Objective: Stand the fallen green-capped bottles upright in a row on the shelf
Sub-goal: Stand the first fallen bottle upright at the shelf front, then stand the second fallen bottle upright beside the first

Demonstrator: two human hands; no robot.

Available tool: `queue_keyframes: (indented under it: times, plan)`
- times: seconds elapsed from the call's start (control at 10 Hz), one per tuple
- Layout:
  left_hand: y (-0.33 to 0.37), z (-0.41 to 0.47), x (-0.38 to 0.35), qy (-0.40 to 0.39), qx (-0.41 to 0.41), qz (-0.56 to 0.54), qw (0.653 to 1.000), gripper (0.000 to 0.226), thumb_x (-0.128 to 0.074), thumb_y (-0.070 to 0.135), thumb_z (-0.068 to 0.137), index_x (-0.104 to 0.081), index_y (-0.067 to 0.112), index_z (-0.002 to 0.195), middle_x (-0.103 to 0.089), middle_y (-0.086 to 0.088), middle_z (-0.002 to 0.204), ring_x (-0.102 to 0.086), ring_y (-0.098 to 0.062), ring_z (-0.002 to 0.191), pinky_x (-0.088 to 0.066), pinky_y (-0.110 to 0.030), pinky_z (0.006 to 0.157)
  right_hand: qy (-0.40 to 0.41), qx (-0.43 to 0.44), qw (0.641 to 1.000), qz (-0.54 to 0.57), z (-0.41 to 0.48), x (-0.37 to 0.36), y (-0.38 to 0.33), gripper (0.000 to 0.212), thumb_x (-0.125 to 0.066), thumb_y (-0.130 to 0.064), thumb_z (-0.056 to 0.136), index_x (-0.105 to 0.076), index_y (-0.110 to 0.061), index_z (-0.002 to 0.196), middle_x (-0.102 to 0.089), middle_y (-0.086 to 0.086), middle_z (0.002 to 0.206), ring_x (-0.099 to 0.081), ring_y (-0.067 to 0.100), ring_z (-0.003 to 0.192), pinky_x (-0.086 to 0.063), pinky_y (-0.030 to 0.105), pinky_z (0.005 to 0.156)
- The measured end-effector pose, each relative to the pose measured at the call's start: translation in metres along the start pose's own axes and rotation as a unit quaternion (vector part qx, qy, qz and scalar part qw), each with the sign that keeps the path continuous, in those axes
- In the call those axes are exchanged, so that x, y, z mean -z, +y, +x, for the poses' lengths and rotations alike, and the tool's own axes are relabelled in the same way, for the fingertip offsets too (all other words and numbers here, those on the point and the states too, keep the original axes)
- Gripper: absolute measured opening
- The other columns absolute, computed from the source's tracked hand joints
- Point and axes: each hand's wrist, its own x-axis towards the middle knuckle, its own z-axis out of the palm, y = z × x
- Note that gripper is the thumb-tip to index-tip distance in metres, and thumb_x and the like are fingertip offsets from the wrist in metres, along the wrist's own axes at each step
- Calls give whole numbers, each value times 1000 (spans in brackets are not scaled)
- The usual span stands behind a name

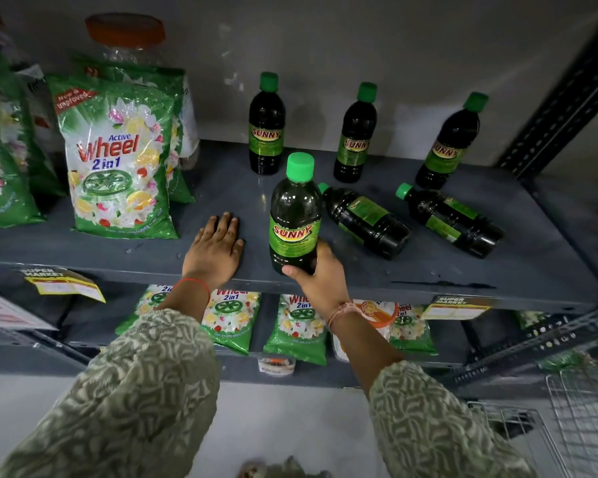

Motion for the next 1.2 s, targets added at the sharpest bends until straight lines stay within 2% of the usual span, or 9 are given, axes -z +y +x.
queue_keyframes:
  times: [0.1,0.2,0.3,0.4,0.5,0.7,0.8,1.0,1.2]
  plan:
    - [1,3,1,-16,8,-7,1000,52,-23,29,96,-11,12,144,-6,-6,158,-2,-25,145,-5,-38,120,38,21,999,15,-17,12,-4,85,-78,-26,68,-31,-17,137,-35,11,146,-29,24,136,-25,34,112]
    - [12,4,0,-21,14,-11,1000,52,-23,28,97,-11,9,144,-6,-7,158,-1,-24,145,-5,-38,120,133,120,974,-141,-2,57,-18,80,-70,-38,74,-30,-14,139,-17,9,154,-16,27,140,-18,37,113]
    - [19,4,-4,-5,19,-13,1000,53,-24,29,96,-12,9,144,-8,-8,157,-3,-26,145,-6,-39,120,9,5,934,-357,58,110,-19,100,-72,-53,66,-22,-10,141,-26,14,151,-24,33,138,-24,41,114]
    - [19,3,-5,7,23,-8,1000,53,-24,30,96,-13,11,144,-11,-7,157,-6,-26,145,-8,-39,119,-132,-129,911,-369,89,128,-14,102,-80,-49,55,-30,-9,134,-49,16,136,-48,33,121,-42,40,101]
    - [18,4,-8,21,22,0,1000,52,-26,30,96,-16,12,143,-15,-7,156,-9,-26,145,-11,-39,119,-58,-119,950,-284,91,118,-2,75,-82,-39,56,-48,-8,115,-63,15,117,-60,32,103,-50,39,89]
    - [17,4,-8,24,25,7,999,52,-26,29,96,-16,12,143,-16,-6,156,-9,-26,145,-12,-39,118,238,-19,970,-36,87,75,16,89,-84,-43,51,-42,-2,118,-52,21,119,-46,36,113,-42,48,98]
    - [17,4,-9,24,26,8,999,52,-26,28,96,-16,12,143,-16,-7,156,-9,-26,145,-12,-40,118,258,4,966,19,80,60,21,97,-85,-31,56,-31,0,130,-34,22,128,-28,33,123,-26,40,105]
    - [19,3,-8,23,28,9,999,52,-25,29,96,-15,13,143,-15,-6,156,-9,-24,145,-11,-39,118,239,16,970,44,79,64,27,83,-83,-19,59,-40,-4,128,-46,17,125,-46,26,118,-35,22,97]
    - [19,3,-7,21,29,3,999,52,-25,30,96,-15,13,144,-15,-5,157,-8,-23,145,-10,-38,119,259,-17,966,-7,75,60,20,112,-88,-33,50,-25,-10,139,-34,18,140,-30,33,131,-24,45,109]
